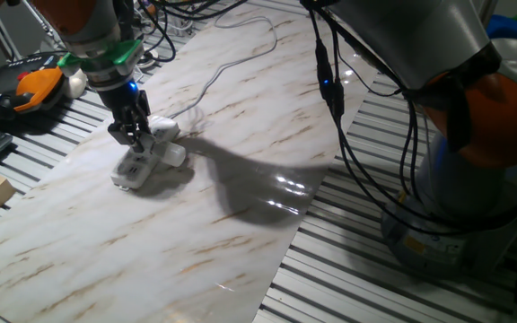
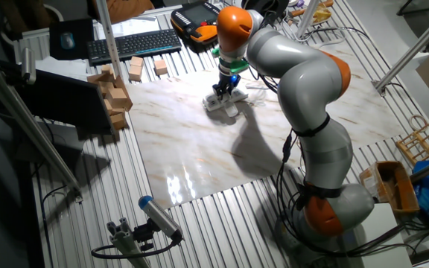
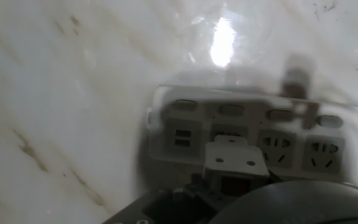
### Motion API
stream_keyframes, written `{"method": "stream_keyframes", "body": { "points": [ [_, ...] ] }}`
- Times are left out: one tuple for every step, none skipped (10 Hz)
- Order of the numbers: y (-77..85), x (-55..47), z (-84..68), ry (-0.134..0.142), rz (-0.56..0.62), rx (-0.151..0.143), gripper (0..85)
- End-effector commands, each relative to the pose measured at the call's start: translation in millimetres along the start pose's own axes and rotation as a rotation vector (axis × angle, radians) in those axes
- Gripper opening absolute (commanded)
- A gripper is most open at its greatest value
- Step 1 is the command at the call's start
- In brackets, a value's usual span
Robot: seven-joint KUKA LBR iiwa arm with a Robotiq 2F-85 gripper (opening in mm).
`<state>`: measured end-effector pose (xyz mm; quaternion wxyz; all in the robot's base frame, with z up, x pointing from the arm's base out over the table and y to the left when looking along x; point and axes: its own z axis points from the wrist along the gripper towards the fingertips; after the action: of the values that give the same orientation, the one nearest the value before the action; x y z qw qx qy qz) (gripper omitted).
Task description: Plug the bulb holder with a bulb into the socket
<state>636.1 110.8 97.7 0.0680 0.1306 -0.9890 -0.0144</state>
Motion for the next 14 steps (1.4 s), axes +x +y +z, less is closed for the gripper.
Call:
{"method": "stream_keyframes", "body": {
  "points": [
    [0.5,-0.2,0.3,0.002,0.004,0.001,0.0],
    [0.8,-0.9,1.0,0.007,0.012,0.002,0.0],
    [0.4,-2.3,2.7,0.013,0.015,0.005,0.0],
    [-0.2,-3.3,4.0,0.014,0.015,0.005,0.0],
    [-0.1,-3.8,4.7,0.014,0.018,0.005,0.0],
    [-0.2,-4.6,5.6,0.014,0.021,0.005,0.0],
    [-0.5,-6.3,7.8,0.014,0.021,0.005,0.0],
    [-0.6,-8.2,9.8,0.014,0.021,0.005,0.0],
    [-0.7,-9.4,11.4,0.013,0.023,0.005,0.0],
    [-0.8,-10.1,12.3,0.013,0.023,0.004,0.0],
    [-0.5,-10.6,12.6,0.012,0.026,0.002,0.0],
    [-0.4,-10.6,12.5,0.012,0.041,0.004,0.0],
    [0.1,-10.4,11.7,0.012,0.064,-0.007,0.0],
    [1.1,-10.4,10.7,0.009,0.073,-0.009,0.0]
  ]
}}
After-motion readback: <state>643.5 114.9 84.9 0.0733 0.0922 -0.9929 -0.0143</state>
